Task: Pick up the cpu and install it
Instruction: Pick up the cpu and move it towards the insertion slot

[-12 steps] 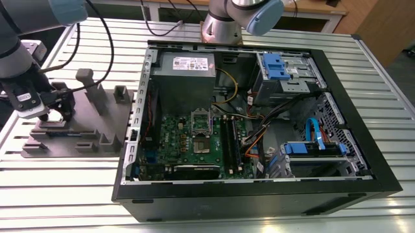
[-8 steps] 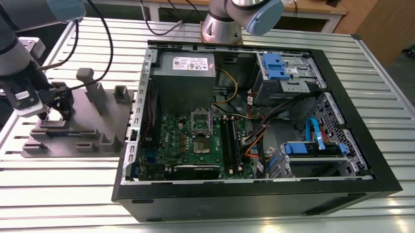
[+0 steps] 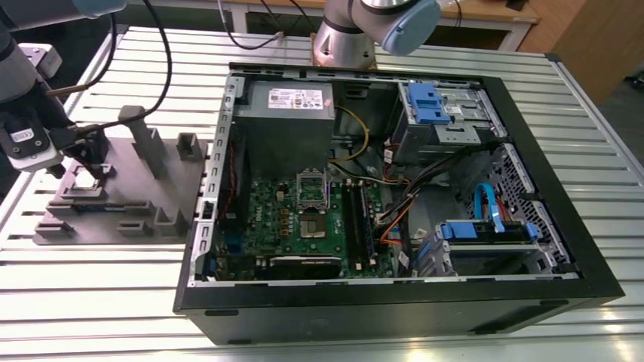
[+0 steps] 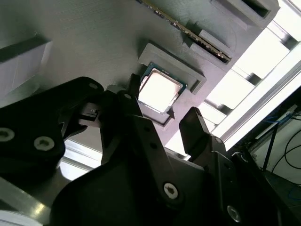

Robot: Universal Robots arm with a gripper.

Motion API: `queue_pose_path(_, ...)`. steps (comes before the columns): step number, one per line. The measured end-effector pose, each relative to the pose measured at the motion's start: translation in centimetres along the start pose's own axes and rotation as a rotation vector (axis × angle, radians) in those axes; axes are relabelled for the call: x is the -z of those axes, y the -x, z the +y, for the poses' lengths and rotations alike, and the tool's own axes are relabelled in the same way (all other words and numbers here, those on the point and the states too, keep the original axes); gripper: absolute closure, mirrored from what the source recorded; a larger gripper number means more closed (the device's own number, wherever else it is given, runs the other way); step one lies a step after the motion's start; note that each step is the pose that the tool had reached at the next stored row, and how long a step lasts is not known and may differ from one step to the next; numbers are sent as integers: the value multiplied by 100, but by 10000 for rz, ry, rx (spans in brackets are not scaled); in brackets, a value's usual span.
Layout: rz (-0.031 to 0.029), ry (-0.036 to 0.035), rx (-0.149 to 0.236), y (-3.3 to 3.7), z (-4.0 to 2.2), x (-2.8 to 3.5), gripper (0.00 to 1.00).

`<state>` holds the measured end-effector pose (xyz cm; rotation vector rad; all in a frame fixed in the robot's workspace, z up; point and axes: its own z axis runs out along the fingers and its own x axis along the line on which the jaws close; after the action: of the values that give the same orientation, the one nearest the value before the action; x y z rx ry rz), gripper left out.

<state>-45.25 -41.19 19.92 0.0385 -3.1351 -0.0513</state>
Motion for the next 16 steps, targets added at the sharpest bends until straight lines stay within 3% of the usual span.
queue_pose_path(16,-1,0,0,4,-1,-36,39)
